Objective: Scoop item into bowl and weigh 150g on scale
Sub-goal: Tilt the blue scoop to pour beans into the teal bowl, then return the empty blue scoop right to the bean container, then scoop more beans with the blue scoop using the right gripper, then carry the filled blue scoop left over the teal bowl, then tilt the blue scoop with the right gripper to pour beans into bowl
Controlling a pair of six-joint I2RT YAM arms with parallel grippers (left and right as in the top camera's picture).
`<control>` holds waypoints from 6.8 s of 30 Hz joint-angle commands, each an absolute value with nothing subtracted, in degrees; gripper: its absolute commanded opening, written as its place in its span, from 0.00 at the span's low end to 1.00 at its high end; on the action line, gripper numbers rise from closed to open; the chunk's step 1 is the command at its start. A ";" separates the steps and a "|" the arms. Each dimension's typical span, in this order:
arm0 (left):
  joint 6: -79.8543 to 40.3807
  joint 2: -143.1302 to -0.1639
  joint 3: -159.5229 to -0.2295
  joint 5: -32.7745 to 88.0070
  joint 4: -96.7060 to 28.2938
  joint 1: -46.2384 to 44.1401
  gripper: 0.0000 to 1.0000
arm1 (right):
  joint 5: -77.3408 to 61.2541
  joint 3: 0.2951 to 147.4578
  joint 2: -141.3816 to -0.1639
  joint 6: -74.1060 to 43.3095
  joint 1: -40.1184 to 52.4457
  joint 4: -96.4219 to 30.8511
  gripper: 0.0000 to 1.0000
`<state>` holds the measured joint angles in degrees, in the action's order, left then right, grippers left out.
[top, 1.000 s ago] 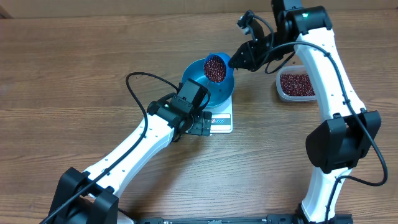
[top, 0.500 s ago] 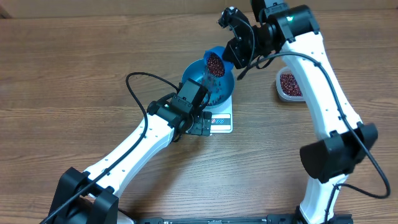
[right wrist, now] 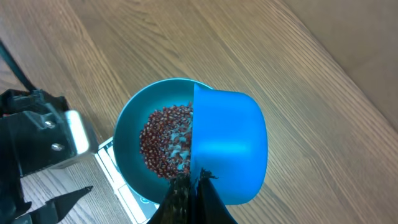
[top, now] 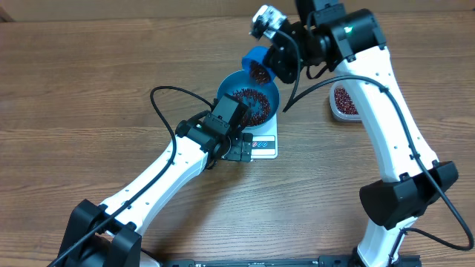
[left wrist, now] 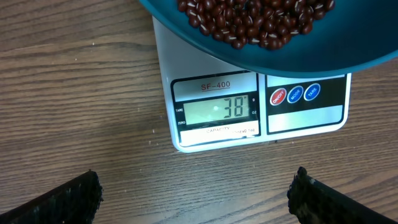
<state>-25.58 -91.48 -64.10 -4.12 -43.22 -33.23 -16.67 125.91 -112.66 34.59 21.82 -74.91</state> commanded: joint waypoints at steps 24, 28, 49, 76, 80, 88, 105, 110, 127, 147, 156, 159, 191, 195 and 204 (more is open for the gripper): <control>-26.39 -91.00 -63.79 -3.81 -43.07 -33.01 1.00 | -10.94 125.82 -111.46 36.51 26.89 -73.08 0.04; -26.37 -91.00 -63.79 -3.81 -43.05 -33.01 1.00 | -10.94 125.60 -111.57 36.51 27.05 -72.90 0.04; -26.39 -91.00 -63.79 -3.81 -43.05 -33.01 1.00 | -4.69 124.86 -111.61 34.35 27.97 -74.28 0.04; -26.37 -91.00 -63.79 -3.81 -43.07 -33.01 0.99 | -5.08 124.81 -111.83 19.92 27.75 -72.27 0.04; -26.39 -91.00 -63.79 -3.81 -43.05 -33.01 1.00 | -3.09 124.81 -111.90 19.00 27.55 -73.82 0.04; -26.39 -91.00 -63.79 -3.81 -43.05 -33.01 0.99 | -1.85 124.81 -111.90 4.03 21.69 -74.00 0.04; -26.39 -91.00 -63.79 -3.81 -43.05 -33.01 0.99 | -5.48 118.17 -112.31 6.48 -7.14 -79.09 0.04; -26.39 -91.00 -63.79 -3.81 -43.07 -33.01 0.99 | 4.03 110.56 -112.31 6.50 -6.87 -76.16 0.04; -26.39 -91.00 -63.79 -3.81 -43.05 -33.01 0.99 | -13.50 95.04 -112.31 6.39 -6.24 -64.79 0.04; -26.39 -91.00 -63.79 -3.81 -43.05 -33.01 1.00 | -45.08 97.19 -112.29 6.07 -27.64 -70.11 0.04; -26.39 -91.00 -63.79 -3.81 -43.07 -33.01 0.99 | -45.12 97.19 -112.29 8.01 -30.24 -72.79 0.04; -26.37 -91.00 -63.79 -3.81 -43.05 -33.01 1.00 | -45.54 97.21 -112.25 7.99 -30.20 -72.93 0.04; -26.39 -91.00 -63.79 -3.81 -43.07 -33.01 1.00 | -26.22 117.30 -111.44 13.85 12.21 -70.91 0.04; -26.39 -91.00 -63.79 -3.81 -43.07 -33.01 1.00 | -16.95 117.30 -111.44 19.14 18.09 -69.91 0.04; -26.39 -91.00 -63.79 -3.81 -43.07 -33.01 1.00 | -1.50 117.30 -111.44 24.82 25.76 -66.32 0.04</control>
